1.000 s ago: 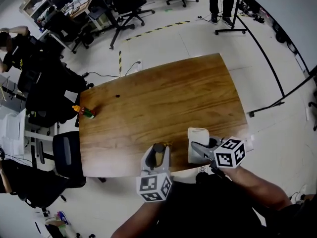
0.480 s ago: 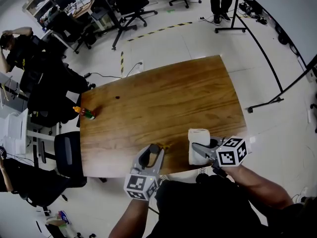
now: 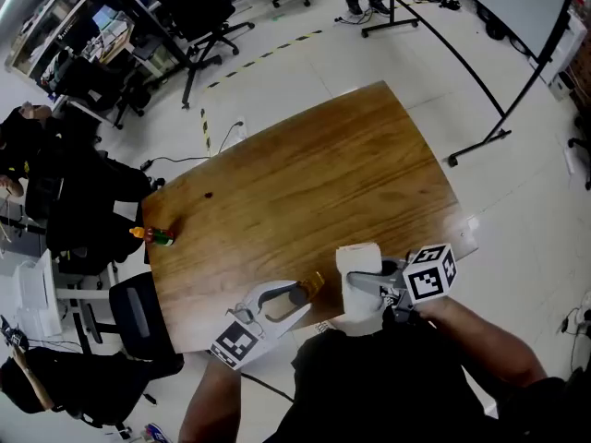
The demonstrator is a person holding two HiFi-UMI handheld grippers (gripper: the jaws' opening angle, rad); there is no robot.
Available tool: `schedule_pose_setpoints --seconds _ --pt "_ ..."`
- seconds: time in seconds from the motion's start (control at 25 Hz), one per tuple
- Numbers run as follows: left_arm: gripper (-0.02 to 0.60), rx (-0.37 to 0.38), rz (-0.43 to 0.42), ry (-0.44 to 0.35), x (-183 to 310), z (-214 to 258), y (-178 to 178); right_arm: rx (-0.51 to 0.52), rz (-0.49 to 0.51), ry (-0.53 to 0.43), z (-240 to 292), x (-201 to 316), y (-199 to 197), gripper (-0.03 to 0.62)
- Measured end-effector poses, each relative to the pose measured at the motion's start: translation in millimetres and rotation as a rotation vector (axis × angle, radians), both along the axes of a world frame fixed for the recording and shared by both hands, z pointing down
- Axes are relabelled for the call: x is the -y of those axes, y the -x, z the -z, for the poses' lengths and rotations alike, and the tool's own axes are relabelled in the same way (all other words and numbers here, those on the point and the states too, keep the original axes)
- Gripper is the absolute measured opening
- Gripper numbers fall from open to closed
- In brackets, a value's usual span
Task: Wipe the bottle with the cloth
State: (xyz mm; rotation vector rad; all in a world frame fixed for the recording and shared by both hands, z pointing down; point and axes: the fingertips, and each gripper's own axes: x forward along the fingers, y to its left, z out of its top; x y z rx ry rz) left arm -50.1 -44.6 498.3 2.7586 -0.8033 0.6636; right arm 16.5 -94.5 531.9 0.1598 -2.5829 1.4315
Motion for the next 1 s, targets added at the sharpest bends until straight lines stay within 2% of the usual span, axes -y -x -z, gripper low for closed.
schedule_pose_setpoints --seconds 0.08,0.2,0.4,0.56,1.0 --pt "0.178 0.007 -0.096 0.014 -9.1 -2.3 -2.2 0.068 0.019 0.062 -2.4 -14.3 11.5 0.074" --pt "0.178 0.001 -0.191 0.026 -19.8 -2.6 -7.0 0.134 0.035 0.115 -2.8 -28.7 26.5 0.074" --pt "0.178 0.008 -0.276 -0.01 -37.8 1.8 -16.6 0.208 0.089 0.095 0.4 -45.9 47.8 0.074" --pt "0.178 -0.023 -0.279 -0.029 -44.7 6.5 -16.1 0.172 0.108 0.072 -12.3 -51.7 50.7 0.073" --pt "0.176 -0.128 -0.183 0.018 -41.1 11.2 4.7 -0.076 0.191 0.078 -72.0 -53.6 71.3 0.072"
